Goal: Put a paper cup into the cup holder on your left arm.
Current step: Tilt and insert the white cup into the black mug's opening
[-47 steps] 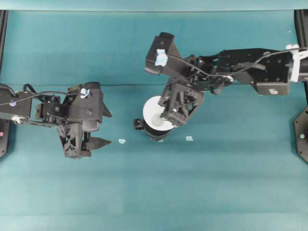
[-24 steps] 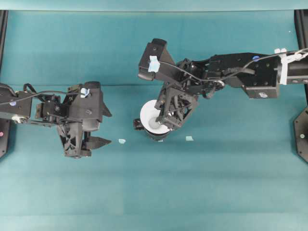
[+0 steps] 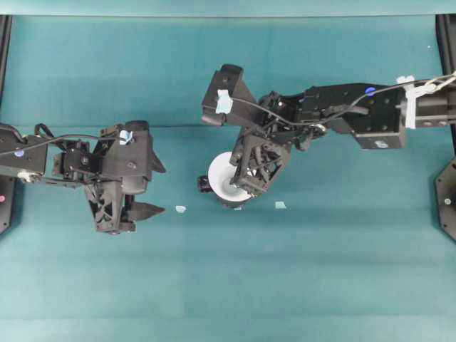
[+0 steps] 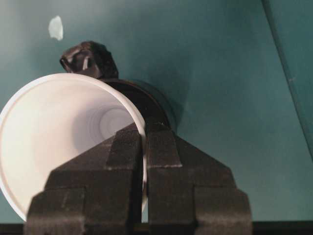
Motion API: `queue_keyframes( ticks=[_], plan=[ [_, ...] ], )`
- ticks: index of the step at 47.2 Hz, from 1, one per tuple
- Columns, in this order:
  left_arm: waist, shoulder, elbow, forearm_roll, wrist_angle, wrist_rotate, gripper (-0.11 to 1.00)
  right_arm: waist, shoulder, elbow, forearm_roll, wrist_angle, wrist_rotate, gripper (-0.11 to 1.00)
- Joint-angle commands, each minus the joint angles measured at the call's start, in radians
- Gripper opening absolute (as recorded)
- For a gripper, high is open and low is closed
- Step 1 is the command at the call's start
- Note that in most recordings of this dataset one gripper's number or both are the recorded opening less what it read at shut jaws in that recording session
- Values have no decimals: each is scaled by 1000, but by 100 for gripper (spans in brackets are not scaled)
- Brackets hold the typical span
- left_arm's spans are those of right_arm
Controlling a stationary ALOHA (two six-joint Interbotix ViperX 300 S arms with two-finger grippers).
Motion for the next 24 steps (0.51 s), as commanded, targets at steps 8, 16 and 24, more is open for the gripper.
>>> queue_keyframes(
  ticks=[8, 16, 24],
  plan=[
    [9, -3, -14, 3, -6, 5, 95, 11, 3, -12, -2, -6, 0, -3],
    [9, -5, -14, 3, -6, 5, 95, 12, 3, -12, -2, -2, 0, -3],
    [9, -5, -14, 3, -6, 6, 95, 12, 2, -12, 0, 0, 2, 3]
  ],
)
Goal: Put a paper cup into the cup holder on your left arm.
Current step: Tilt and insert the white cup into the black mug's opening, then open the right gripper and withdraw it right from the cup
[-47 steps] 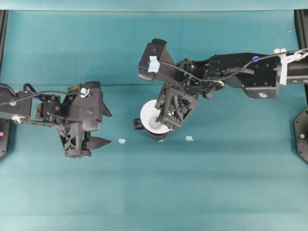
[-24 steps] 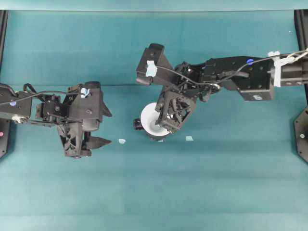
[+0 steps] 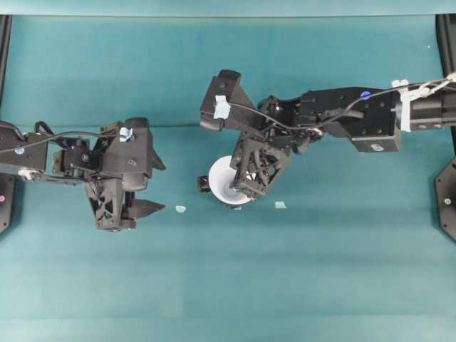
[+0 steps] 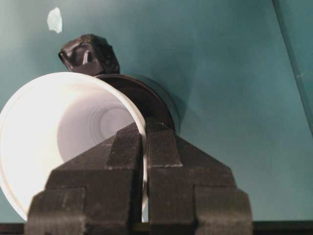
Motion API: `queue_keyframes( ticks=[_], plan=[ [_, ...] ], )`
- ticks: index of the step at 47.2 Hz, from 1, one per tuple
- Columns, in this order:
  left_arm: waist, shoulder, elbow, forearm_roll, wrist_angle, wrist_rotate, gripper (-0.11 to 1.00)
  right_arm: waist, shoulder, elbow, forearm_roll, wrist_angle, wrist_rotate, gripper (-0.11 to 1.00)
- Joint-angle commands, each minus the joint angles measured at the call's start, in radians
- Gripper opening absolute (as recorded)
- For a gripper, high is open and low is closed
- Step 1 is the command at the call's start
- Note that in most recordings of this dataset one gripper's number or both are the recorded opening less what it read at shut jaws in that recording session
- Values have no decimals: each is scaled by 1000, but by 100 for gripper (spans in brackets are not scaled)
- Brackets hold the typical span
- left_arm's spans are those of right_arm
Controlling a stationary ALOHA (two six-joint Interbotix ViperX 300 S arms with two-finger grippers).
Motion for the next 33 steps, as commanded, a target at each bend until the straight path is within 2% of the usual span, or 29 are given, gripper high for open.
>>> queue_keyframes(
  ticks=[1, 7, 11, 17, 20, 33],
  plan=[
    [-2, -3, -14, 2, -6, 2, 95, 5, -8, -12, 0, -3, 2, 6],
    [-2, -5, -14, 2, -6, 3, 95, 5, -8, -12, 2, -3, 2, 24],
    [-2, -5, -14, 2, -6, 3, 95, 5, -8, -12, 2, -3, 2, 44],
    [-2, -5, -14, 2, -6, 2, 95, 5, -8, -11, -3, -3, 3, 81],
    [-2, -3, -14, 2, -6, 2, 95, 5, -9, -11, -6, -3, 3, 93],
    [0, -5, -14, 2, -6, 2, 95, 5, -11, -11, -8, -2, 3, 90]
  ],
)
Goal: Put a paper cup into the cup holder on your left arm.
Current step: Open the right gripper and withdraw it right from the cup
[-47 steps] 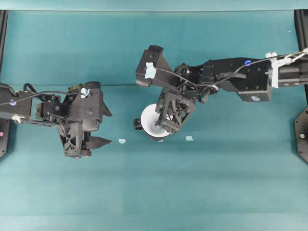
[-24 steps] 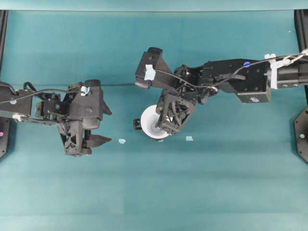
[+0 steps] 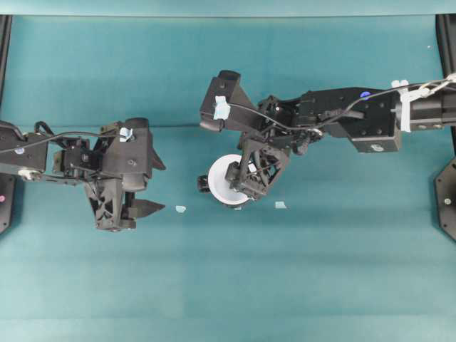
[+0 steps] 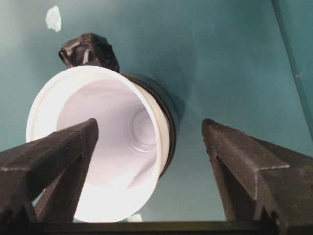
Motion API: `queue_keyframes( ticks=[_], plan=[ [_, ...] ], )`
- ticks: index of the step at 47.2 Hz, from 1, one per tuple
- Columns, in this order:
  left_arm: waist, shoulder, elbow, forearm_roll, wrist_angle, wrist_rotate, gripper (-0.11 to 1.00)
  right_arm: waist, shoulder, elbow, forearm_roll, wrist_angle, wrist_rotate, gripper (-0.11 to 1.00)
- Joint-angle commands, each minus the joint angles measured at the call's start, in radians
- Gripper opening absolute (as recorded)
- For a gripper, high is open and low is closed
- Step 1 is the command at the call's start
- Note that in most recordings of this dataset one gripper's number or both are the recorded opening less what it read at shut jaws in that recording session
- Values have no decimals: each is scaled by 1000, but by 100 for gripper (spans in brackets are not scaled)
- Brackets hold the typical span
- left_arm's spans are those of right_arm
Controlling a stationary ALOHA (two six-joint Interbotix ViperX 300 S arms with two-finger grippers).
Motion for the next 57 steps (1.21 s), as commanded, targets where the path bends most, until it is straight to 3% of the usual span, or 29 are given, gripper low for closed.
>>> queue_keyframes(
  ticks=[1, 18, 43, 57],
  plan=[
    [0, -5, -15, 3, -6, 0, 95, 5, -9, -11, -3, -5, 3, 91],
    [-2, -5, -15, 3, -6, 0, 95, 0, -60, 2, -20, 3, 3, 90],
    [-5, -6, -12, 3, -6, -12, 95, 31, -236, 107, -21, 6, 0, 91],
    [-6, -8, -11, 3, -5, -12, 95, 29, -357, 179, -81, -40, 2, 91]
  ],
)
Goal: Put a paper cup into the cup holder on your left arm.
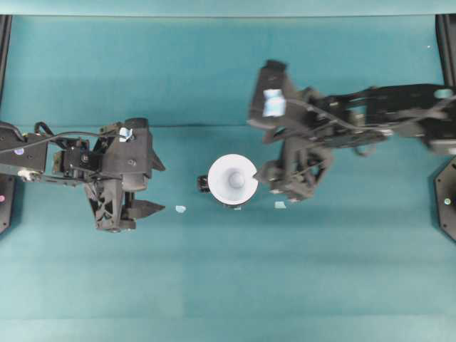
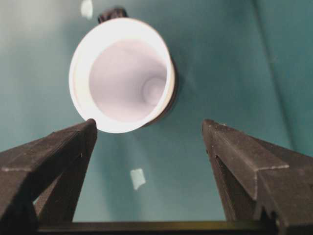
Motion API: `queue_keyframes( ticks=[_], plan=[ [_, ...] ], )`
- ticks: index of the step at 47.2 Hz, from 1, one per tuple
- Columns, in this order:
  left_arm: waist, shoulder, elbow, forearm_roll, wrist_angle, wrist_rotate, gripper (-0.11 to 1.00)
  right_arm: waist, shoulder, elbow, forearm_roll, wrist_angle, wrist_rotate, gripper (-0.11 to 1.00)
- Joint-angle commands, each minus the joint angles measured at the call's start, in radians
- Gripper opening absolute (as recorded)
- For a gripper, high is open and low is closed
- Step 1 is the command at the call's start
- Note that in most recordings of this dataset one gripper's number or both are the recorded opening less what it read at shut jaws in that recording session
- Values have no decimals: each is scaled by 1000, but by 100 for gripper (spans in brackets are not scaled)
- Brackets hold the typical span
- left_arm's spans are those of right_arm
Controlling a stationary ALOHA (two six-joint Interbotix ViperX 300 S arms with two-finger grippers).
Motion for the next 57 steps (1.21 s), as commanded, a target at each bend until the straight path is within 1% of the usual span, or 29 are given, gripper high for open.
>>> queue_keyframes(
  ticks=[1, 5, 14, 57],
  plan=[
    [-2, -8, -9, 3, -6, 0, 95, 2, -49, 8, -21, -12, 2, 91],
    [-2, -8, -9, 3, -8, 0, 95, 3, -66, 29, -29, -15, 2, 91],
    [-3, -8, -9, 3, -8, -2, 95, 9, -86, 54, -29, -31, 0, 91],
    [-8, -8, -9, 3, -8, -3, 95, 17, -86, 55, -29, -29, 2, 91]
  ],
)
